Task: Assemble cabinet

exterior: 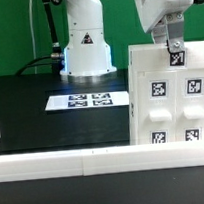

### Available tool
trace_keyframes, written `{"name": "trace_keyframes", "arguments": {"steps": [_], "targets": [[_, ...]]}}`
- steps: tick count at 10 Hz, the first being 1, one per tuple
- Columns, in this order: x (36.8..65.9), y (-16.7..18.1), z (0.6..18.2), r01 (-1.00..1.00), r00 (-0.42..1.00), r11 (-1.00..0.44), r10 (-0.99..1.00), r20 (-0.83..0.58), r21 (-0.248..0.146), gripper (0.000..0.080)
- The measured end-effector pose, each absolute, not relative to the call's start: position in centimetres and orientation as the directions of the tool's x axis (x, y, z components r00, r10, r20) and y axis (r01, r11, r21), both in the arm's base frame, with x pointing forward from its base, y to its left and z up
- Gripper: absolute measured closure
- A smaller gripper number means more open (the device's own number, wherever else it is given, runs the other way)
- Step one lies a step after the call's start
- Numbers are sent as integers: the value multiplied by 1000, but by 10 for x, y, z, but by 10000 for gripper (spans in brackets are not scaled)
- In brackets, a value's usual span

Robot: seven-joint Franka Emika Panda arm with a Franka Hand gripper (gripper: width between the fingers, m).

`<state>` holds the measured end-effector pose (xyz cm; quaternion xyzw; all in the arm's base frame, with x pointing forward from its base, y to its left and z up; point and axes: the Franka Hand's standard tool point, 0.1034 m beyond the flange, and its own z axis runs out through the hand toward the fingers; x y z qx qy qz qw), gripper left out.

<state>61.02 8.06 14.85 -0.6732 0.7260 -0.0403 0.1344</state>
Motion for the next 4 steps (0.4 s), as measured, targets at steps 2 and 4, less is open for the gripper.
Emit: {"name": "trace_keyframes", "arguments": {"steps": [2,4], "targets": [[610,81,148,-967,-53,85,-989,-139,-239,3],[610,82,148,-968,-43,75,-990,-137,-240,2]]}}
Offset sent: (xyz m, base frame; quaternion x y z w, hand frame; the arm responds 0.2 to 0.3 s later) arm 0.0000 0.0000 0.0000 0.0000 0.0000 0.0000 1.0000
